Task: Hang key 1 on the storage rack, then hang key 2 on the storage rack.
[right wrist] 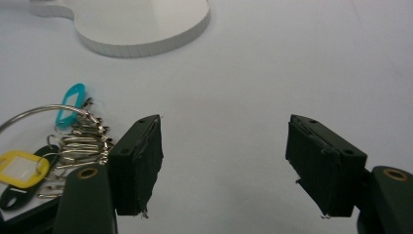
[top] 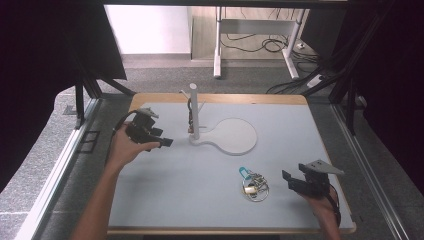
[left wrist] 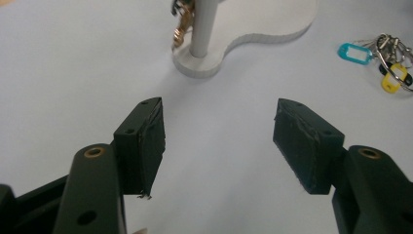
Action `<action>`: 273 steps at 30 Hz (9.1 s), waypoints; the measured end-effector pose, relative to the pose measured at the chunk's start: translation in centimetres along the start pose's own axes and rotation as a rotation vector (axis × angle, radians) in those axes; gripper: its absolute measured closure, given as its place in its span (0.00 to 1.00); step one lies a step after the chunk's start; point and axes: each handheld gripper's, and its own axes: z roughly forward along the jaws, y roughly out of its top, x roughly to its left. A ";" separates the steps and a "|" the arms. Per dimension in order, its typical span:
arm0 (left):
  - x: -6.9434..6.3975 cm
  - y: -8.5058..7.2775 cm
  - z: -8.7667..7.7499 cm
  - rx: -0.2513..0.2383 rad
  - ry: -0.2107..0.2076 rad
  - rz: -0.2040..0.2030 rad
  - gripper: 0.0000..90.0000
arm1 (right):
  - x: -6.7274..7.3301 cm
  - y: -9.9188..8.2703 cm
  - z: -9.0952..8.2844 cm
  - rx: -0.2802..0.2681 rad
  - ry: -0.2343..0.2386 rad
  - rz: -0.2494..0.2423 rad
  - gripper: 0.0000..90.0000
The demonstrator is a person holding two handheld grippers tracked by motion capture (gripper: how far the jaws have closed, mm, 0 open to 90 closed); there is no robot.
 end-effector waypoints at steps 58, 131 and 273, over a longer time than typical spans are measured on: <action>-5.8 -8.6 2.8 0.022 -0.037 0.080 0.38 | 10.7 6.1 3.2 0.541 0.353 -0.341 0.68; -3.4 -11.4 1.3 -0.027 -0.069 -0.017 0.38 | 5.8 15.2 2.8 0.551 0.482 -0.116 0.97; -3.4 -11.6 0.7 -0.048 -0.105 -0.018 0.37 | 10.6 30.3 14.0 0.493 0.425 -0.085 0.96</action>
